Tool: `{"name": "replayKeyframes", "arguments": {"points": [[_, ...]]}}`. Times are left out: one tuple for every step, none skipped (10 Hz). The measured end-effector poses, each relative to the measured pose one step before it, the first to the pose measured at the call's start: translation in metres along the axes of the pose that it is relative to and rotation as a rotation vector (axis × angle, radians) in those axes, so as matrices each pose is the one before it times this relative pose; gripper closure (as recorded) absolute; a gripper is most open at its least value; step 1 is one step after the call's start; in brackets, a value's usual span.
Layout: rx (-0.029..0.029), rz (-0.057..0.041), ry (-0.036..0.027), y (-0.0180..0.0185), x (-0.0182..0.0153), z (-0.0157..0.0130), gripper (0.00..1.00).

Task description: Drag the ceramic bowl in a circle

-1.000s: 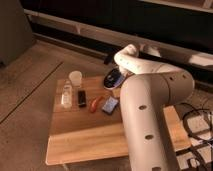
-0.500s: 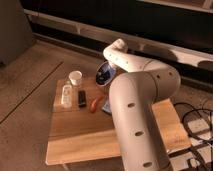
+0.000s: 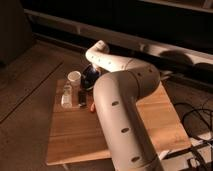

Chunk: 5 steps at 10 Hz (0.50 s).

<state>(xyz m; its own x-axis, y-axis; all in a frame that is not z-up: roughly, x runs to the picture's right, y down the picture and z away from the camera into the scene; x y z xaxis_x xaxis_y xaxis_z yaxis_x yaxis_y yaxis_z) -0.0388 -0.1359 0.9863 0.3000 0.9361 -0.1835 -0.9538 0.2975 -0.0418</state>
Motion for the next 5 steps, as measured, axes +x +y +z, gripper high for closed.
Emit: {"name": "replayKeyframes", "arguments": {"points": [[-0.00899, 0.01190, -0.00903, 0.00610, 0.00018, -0.01096, 1.00], [0.00195, 0.01347, -0.01055, 0.00041, 0.00321, -0.01313, 1.00], [0.01567, 0.01107, -0.00620, -0.00743, 0.00716, -0.01174, 1.00], [0.02396, 0.01588, -0.00147, -0.01329, 0.01240, -0.01088, 1.00], [0.02156, 0.02255, 0.00653, -0.01490, 0.01588, -0.00599, 1.00]]}}
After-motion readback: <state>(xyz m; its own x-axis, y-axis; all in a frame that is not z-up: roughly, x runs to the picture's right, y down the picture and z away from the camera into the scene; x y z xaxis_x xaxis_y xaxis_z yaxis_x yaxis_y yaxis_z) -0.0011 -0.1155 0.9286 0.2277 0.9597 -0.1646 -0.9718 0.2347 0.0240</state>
